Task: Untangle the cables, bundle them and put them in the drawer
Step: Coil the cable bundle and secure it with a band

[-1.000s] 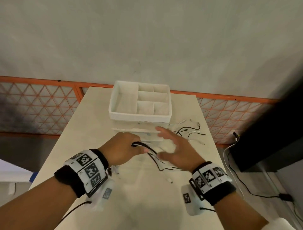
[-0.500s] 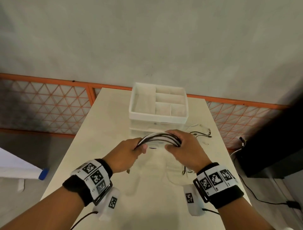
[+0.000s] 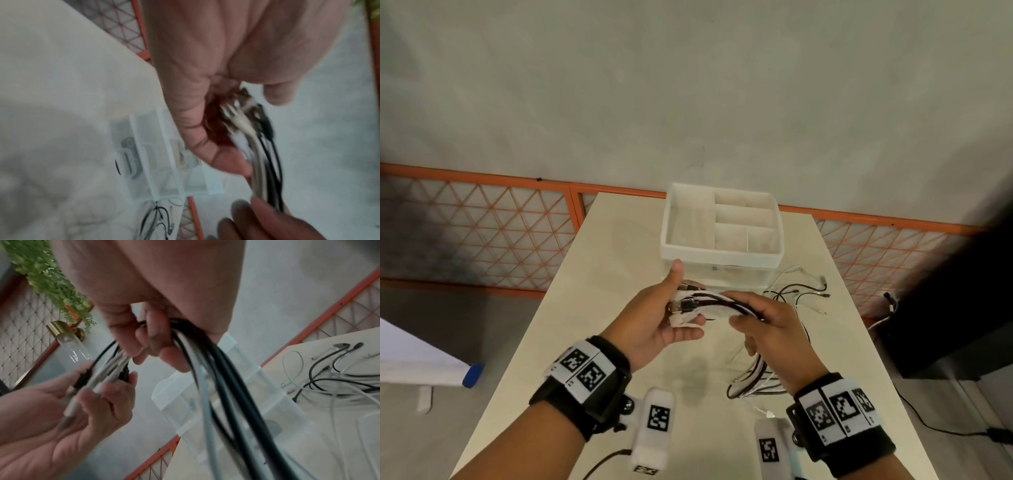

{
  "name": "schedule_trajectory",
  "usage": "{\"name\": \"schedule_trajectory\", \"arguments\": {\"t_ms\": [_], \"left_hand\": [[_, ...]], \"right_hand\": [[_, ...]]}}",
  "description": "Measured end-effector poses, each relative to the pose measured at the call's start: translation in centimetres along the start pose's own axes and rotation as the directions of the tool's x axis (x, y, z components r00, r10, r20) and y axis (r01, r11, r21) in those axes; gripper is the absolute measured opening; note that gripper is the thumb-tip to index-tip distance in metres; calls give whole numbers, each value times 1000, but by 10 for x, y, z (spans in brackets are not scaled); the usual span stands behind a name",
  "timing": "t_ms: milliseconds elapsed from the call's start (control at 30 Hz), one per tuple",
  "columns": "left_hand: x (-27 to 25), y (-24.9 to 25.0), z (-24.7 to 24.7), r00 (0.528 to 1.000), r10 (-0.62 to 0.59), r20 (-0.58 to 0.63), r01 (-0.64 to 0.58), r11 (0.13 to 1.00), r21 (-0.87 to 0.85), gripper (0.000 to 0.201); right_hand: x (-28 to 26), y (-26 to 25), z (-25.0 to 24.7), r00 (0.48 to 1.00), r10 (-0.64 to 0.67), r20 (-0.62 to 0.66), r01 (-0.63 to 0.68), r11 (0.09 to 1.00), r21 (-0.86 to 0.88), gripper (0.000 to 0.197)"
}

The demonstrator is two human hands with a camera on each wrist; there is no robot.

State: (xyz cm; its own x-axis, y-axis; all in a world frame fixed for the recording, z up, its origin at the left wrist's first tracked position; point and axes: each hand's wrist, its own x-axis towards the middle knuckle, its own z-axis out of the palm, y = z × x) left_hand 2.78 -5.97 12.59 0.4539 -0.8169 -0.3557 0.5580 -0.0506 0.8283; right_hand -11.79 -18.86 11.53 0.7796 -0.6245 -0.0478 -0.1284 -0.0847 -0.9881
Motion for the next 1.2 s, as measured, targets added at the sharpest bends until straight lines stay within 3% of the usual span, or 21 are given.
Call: {"name": "schedule_trajectory", "arguments": {"t_ms": [100,233,367,433,500,567,667,733,800,1000,1067,1100,1200], "left_hand": [[7,-2,19,995,12,-102,-16,999,-41,58],[14,-4,34,996,45,-77,-38,995,88,56],[17,-1,40,1000,-24,13,20,964,265,57],[19,-1,43,999,-24,24,15,944,331,54],[23,-4,48,998,45,-44,-26,933,358,41],[28,-6,52,980,122,-156,-63,939,338,28],[34,-8,51,945,198,-261,-126,955,267,19],[33,-7,50,944,208,-258,-154,965,214,15],[32,-7,49,957,199,-210,-160,968,191,16],[34,-1,42,970,170,-173,-111,945,307,21],[37,7,33,964,170,-202,-62,890,452,33],[37,14,28,946,230,-229,-61,818,572,36],[32,42,30,896,419,-146,-188,658,729,33]], "right_hand": [[0,-1,-1,990,-101,97,115,983,-145,23],[6,5,-3,984,-163,68,174,962,-211,28],[3,9,-8,953,-279,117,302,909,-287,46],[3,9,-9,930,-349,118,367,853,-370,43],[5,9,-8,912,-395,113,405,821,-403,36],[7,7,-6,922,-378,84,383,858,-342,32],[11,9,-8,967,-251,45,254,935,-248,21],[16,10,-12,974,-210,84,223,952,-211,10],[20,11,-14,961,-230,155,261,940,-222,16],[28,11,-15,960,-241,142,271,930,-247,17],[28,10,-19,966,-219,137,250,927,-278,16],[28,8,-21,970,-196,146,232,926,-297,16],[31,5,-27,967,-158,200,223,902,-369,16]]}}
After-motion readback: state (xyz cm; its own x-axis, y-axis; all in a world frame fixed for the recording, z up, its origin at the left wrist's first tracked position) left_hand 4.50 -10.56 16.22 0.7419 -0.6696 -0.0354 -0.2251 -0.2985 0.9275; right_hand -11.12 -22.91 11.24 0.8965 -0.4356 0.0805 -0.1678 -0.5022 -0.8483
